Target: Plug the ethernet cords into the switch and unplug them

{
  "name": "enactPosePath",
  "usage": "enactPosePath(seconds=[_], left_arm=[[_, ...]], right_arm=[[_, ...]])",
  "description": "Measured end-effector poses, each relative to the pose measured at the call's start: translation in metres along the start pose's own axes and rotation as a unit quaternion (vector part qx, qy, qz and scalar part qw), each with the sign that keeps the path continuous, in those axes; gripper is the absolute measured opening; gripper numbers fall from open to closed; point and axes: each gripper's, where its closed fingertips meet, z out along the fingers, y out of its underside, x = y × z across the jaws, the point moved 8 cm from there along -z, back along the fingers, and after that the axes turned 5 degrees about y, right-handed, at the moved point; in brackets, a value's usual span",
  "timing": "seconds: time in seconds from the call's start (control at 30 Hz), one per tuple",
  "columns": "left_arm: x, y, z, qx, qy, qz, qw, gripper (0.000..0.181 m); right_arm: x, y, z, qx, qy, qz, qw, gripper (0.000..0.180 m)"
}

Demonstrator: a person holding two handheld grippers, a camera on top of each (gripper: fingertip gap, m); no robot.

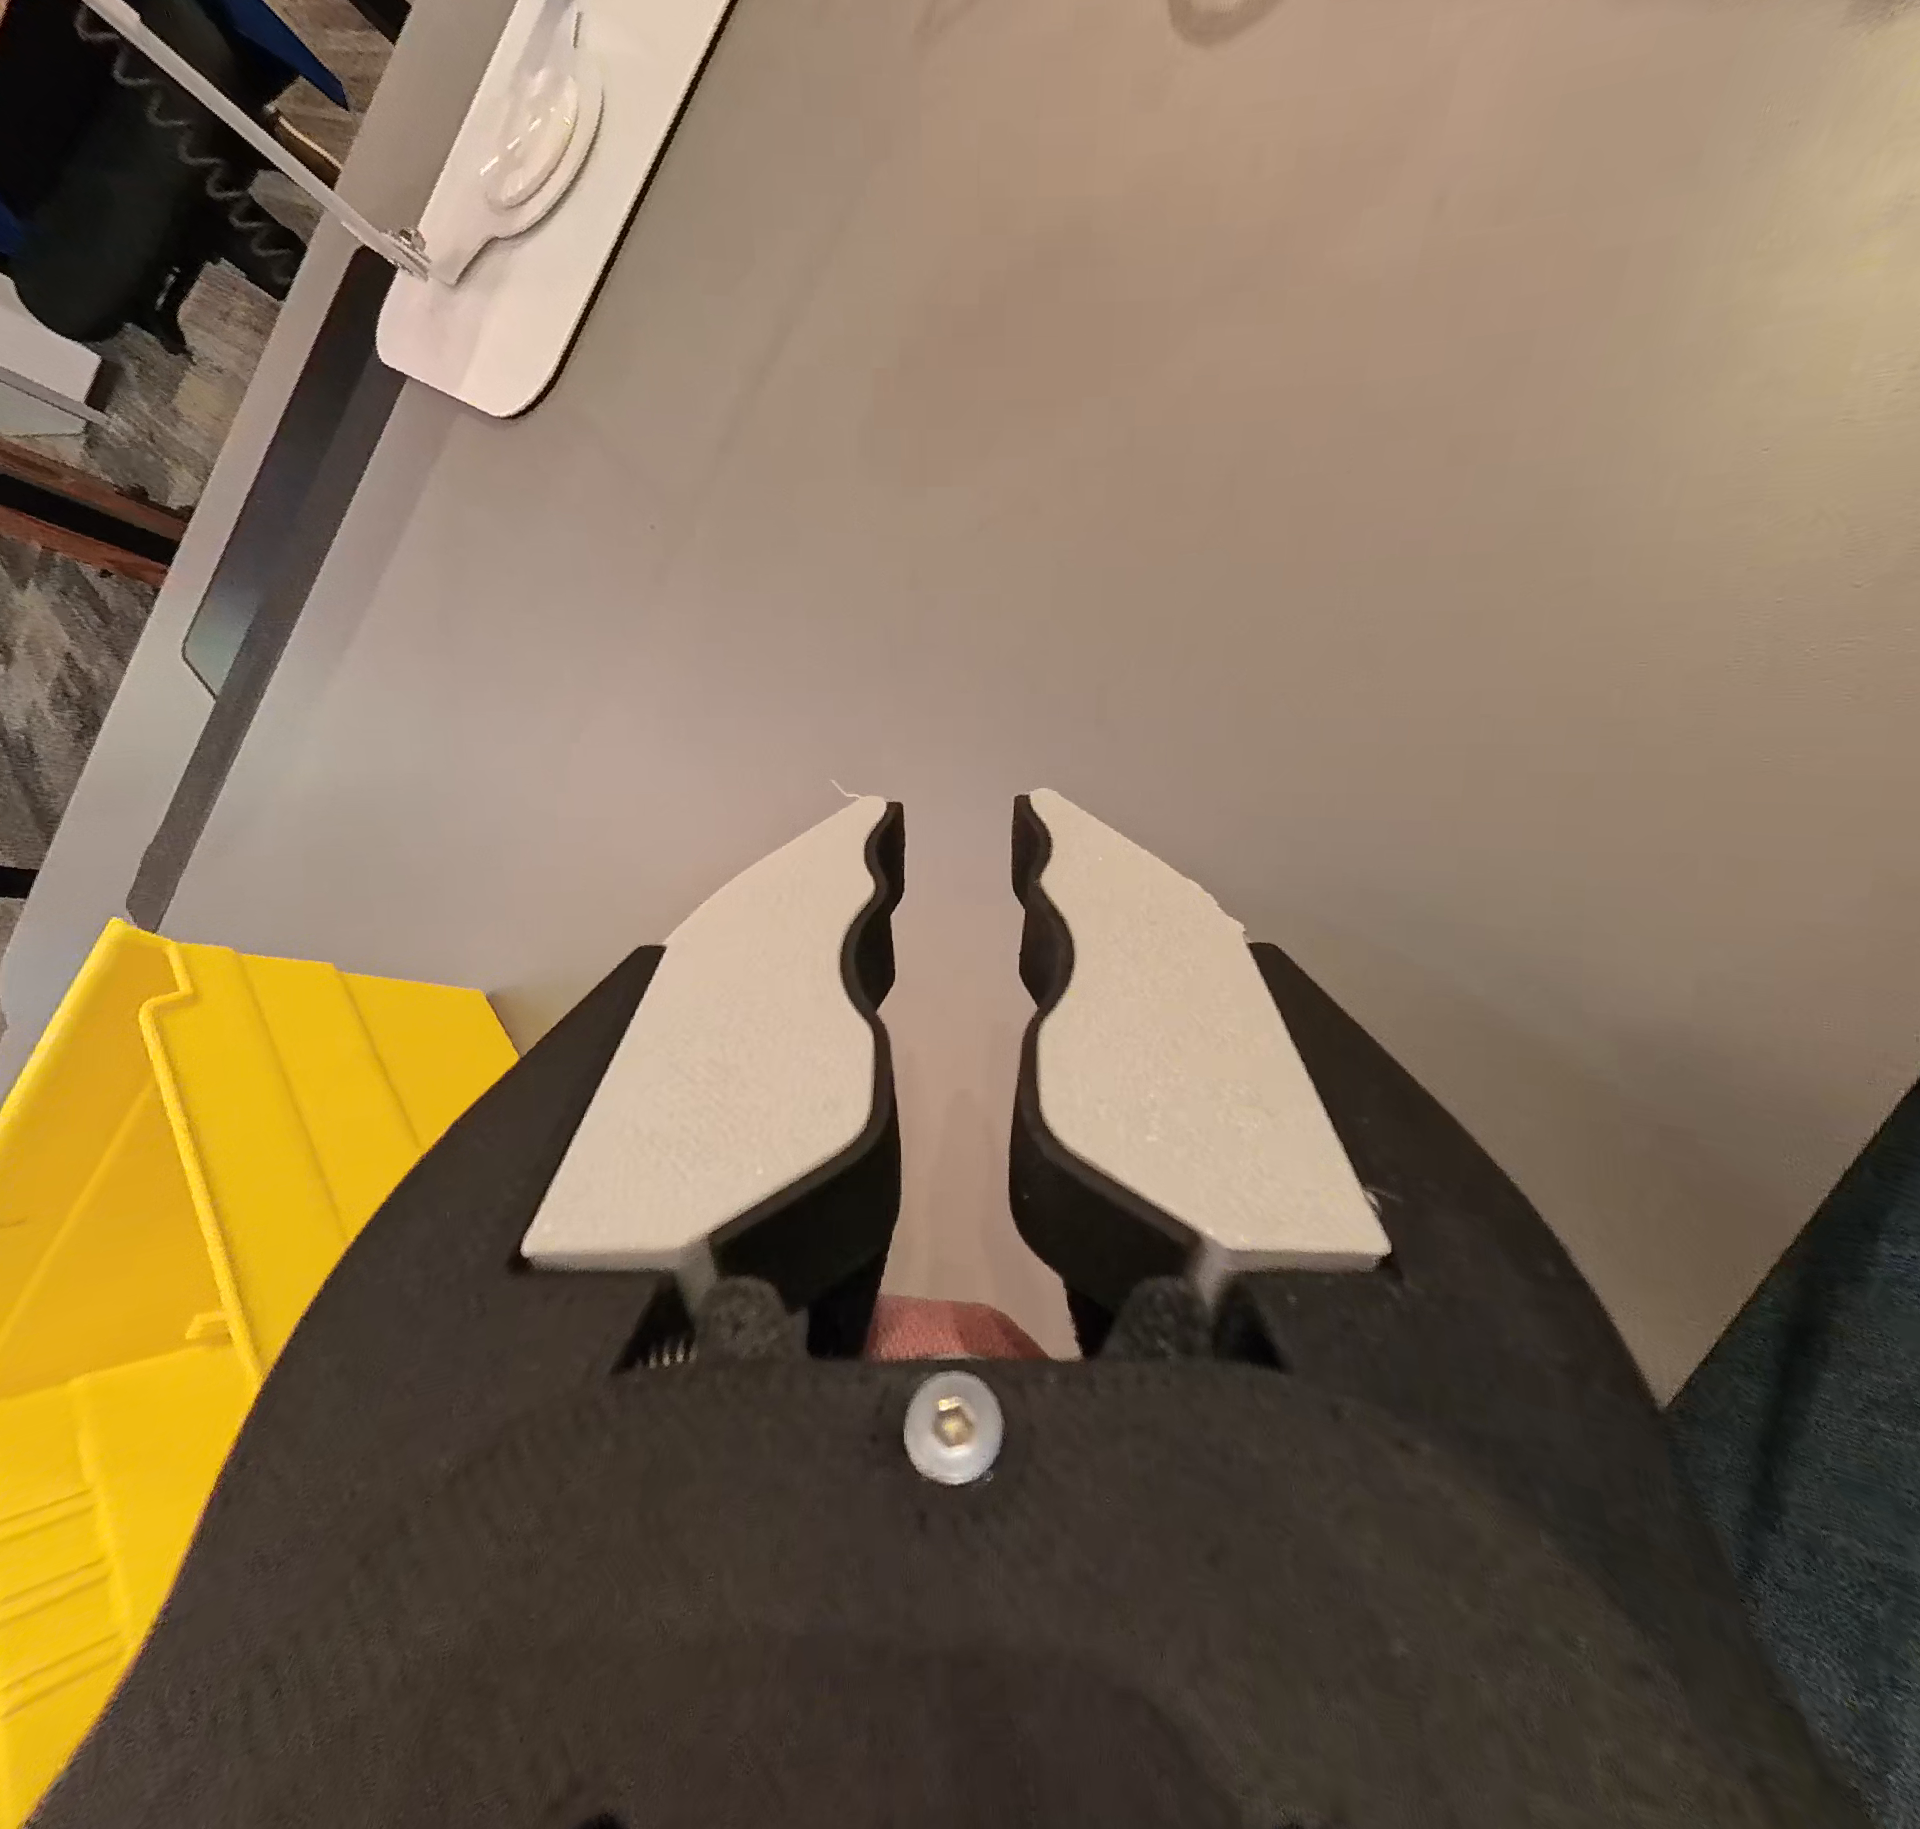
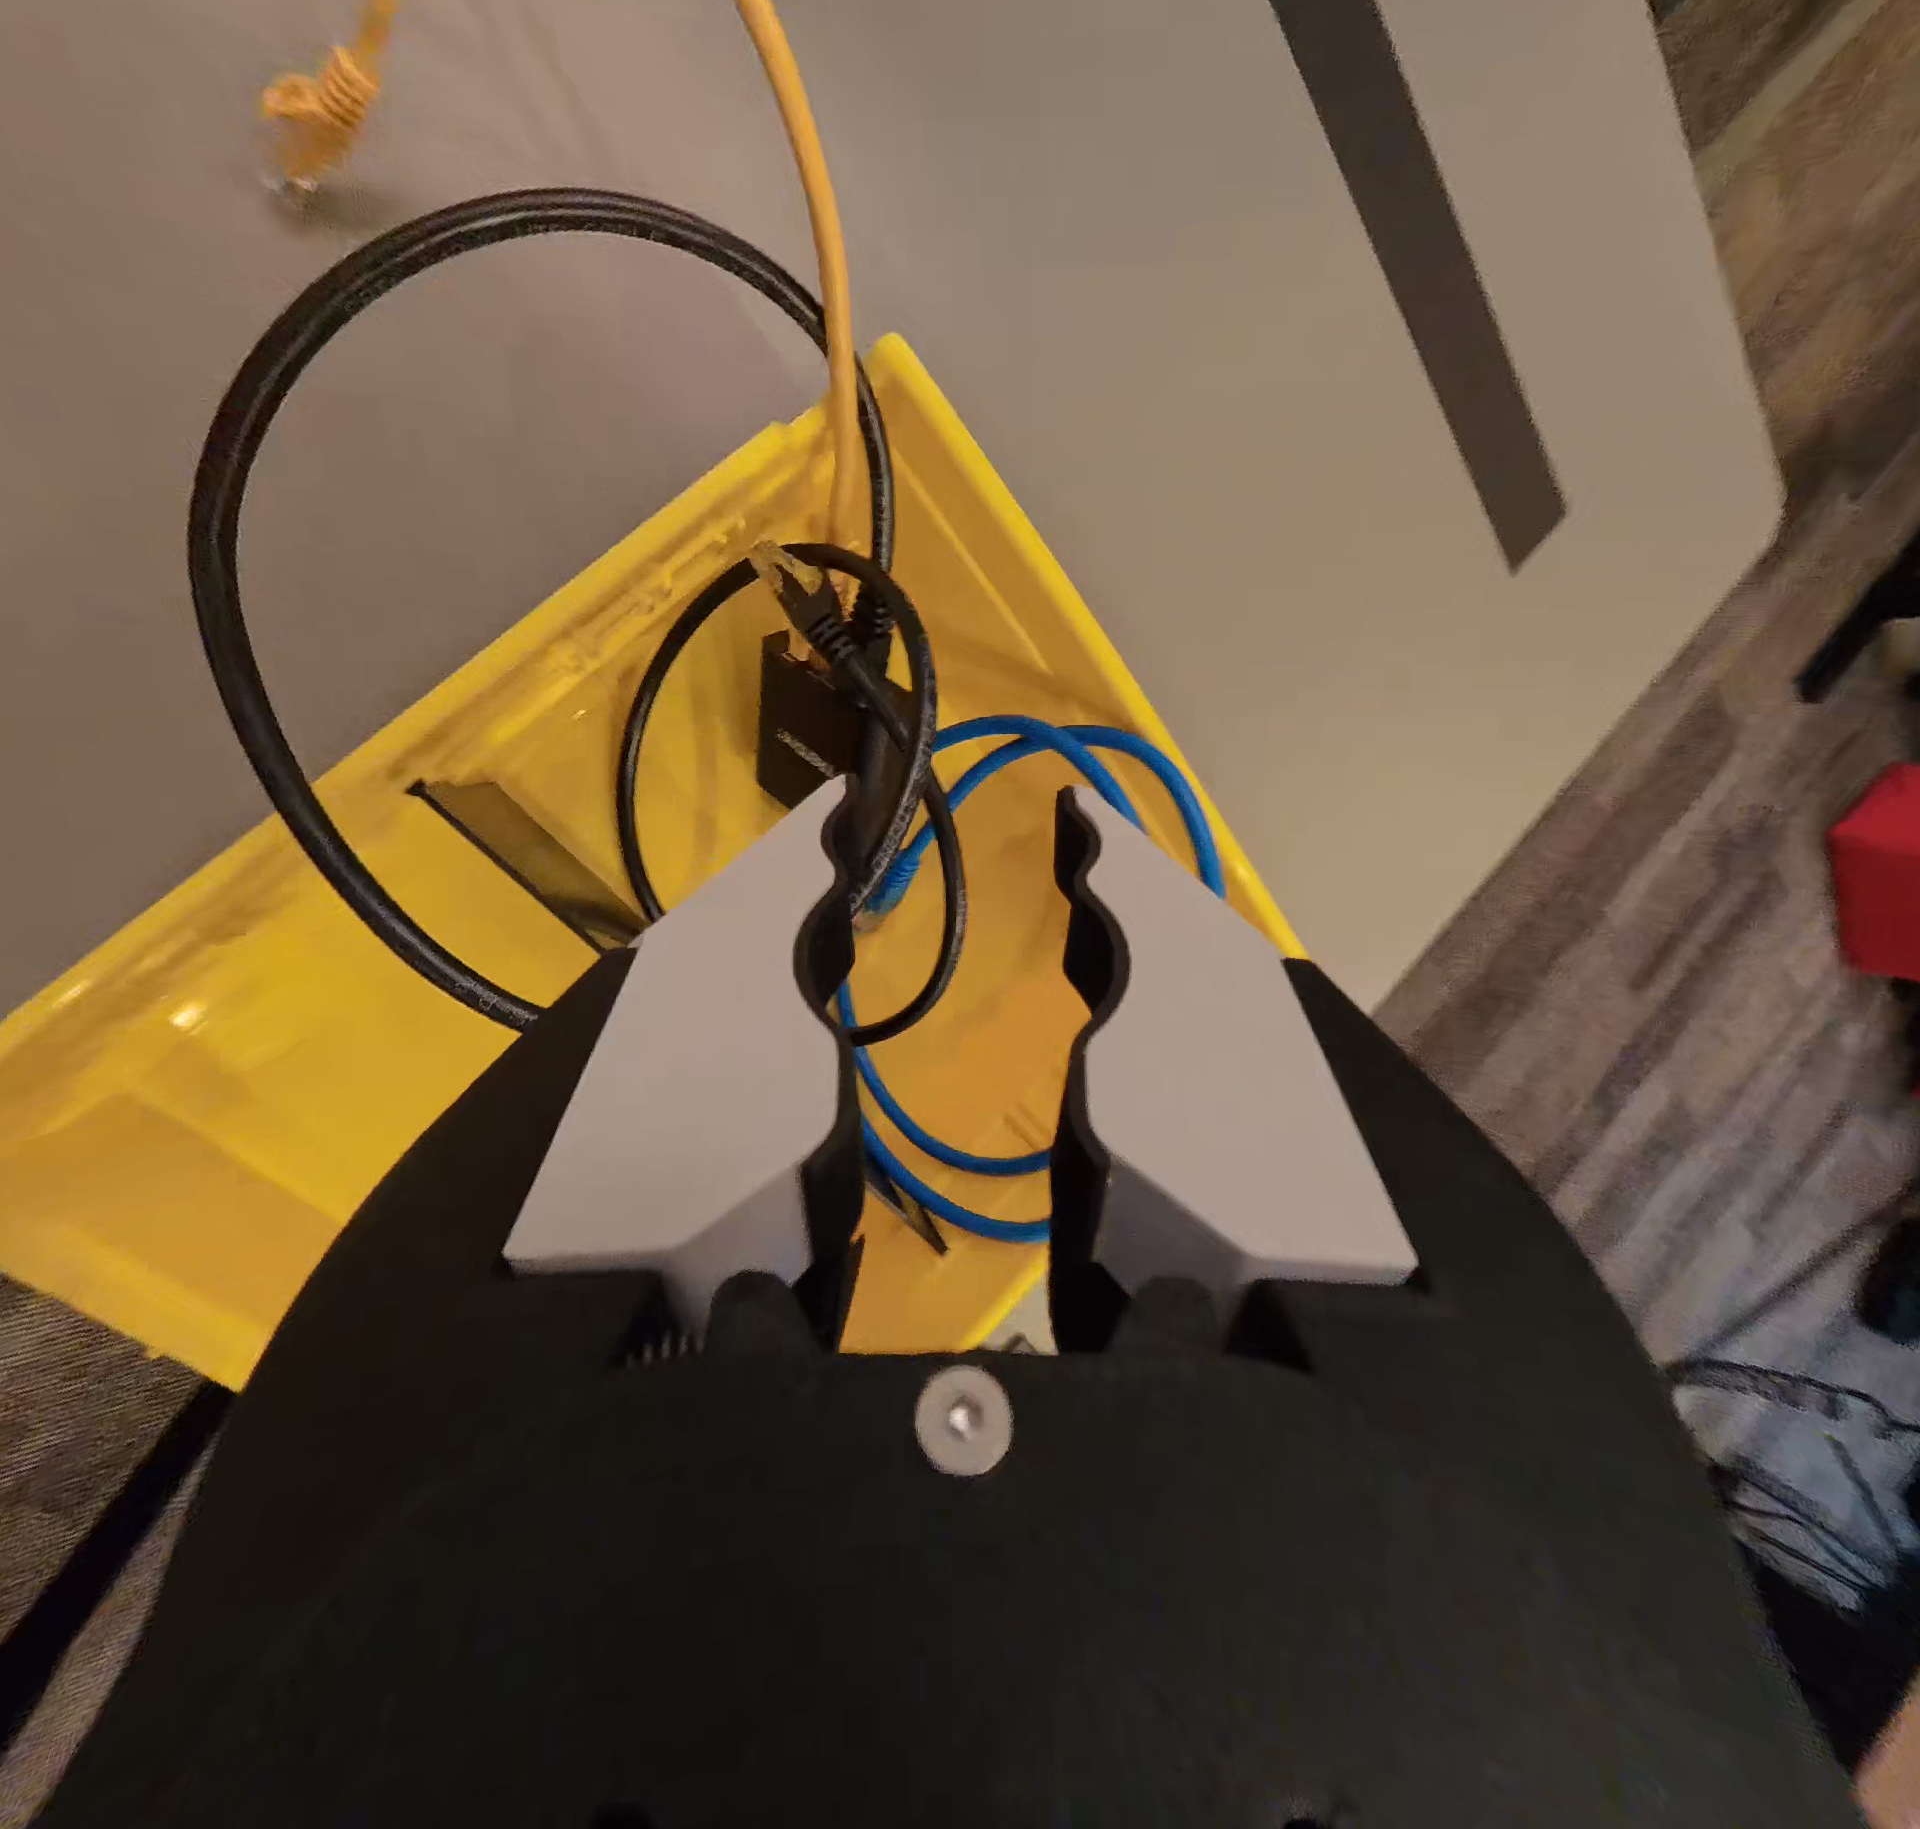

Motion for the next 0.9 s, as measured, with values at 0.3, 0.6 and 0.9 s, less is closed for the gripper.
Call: enactPosePath(seconds=[0.3, 0.6, 0.9], left_arm=[[0.001, -0.001, -0.003, -0.001, -0.006, 0.007, 1.000, 0.020], [-0.033, -0.002, -0.059, 0.026, -0.102, -0.007, 0.994, 0.026], [-0.082, 0.030, -0.121, 0.076, -0.183, -0.133, 0.971, 0.028]], right_arm=[[-0.017, -0.052, 0.001, 0.054, 0.013, -0.064, 0.996, 0.039], [0.022, 0.064, -0.020, 0.025, 0.071, 0.131, 0.989, 0.058], [-0.002, 0.070, -0.035, 0.141, 0.059, 0.098, 0.983, 0.044]])
